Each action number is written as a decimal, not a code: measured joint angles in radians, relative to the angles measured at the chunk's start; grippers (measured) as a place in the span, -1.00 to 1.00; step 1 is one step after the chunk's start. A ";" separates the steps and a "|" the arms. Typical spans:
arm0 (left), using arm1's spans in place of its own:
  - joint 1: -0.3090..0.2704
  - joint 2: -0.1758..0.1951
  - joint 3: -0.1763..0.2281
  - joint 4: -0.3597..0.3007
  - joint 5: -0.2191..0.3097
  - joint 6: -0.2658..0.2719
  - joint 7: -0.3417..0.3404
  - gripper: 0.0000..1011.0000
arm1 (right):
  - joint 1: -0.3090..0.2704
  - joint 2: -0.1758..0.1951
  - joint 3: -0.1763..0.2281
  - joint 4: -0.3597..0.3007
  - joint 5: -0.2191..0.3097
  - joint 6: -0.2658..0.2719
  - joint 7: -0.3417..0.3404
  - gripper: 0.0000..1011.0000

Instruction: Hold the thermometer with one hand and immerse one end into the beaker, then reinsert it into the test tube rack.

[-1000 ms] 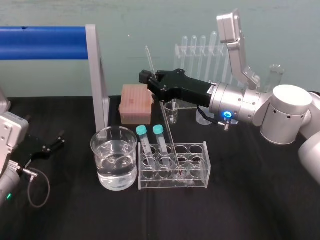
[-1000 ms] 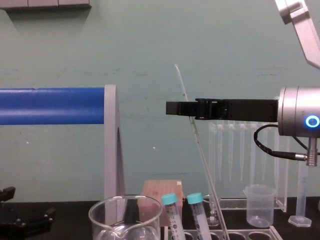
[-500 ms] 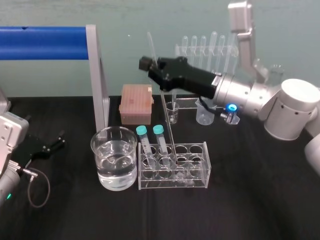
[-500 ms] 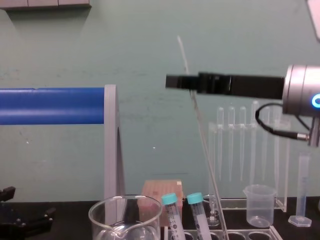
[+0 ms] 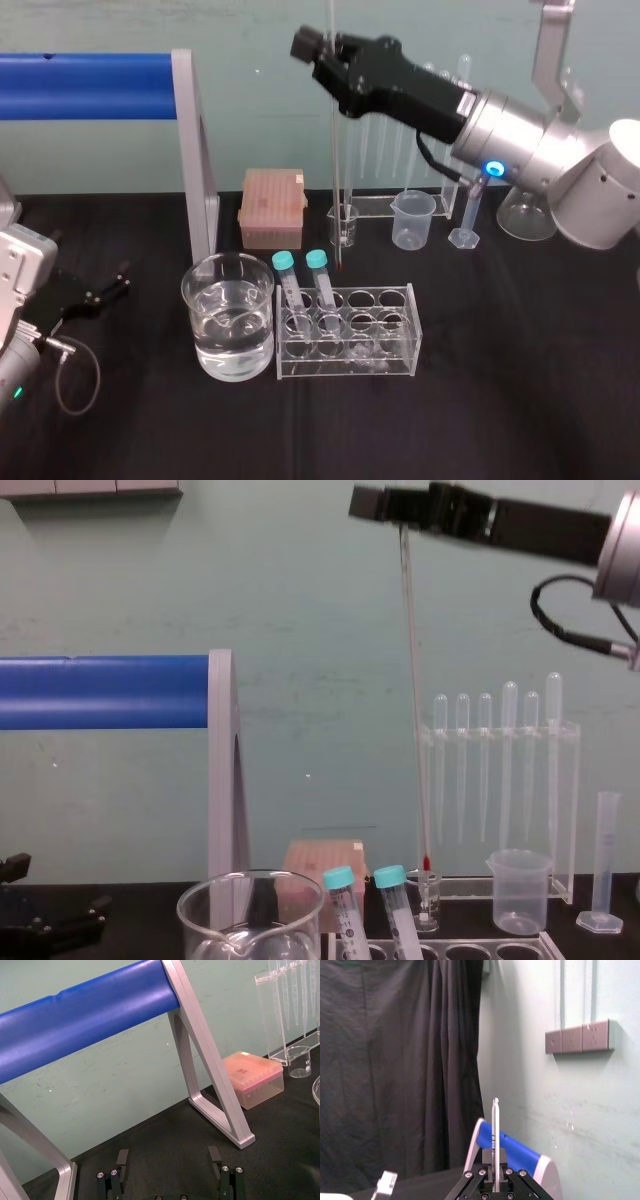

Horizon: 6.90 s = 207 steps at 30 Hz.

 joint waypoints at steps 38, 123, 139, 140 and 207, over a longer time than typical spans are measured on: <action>0.000 0.000 0.000 0.000 0.000 0.000 0.000 0.99 | 0.209 -0.301 -0.162 0.471 0.002 -0.198 0.295 -0.89; 0.000 0.000 0.000 0.000 0.000 0.000 0.000 0.99 | 0.123 -0.363 -0.126 0.587 -0.168 -0.243 0.299 -0.89; 0.000 0.000 0.000 0.000 0.000 0.000 0.000 0.99 | 0.113 -0.357 -0.132 0.571 -0.167 -0.239 0.293 -0.89; 0.000 0.000 0.000 0.000 0.000 0.000 0.000 0.99 | 0.113 -0.356 -0.132 0.570 -0.167 -0.239 0.293 -0.89; 0.000 0.000 0.000 0.000 0.000 0.000 0.000 0.99 | 0.106 -0.347 -0.141 0.553 -0.167 -0.232 0.287 -0.89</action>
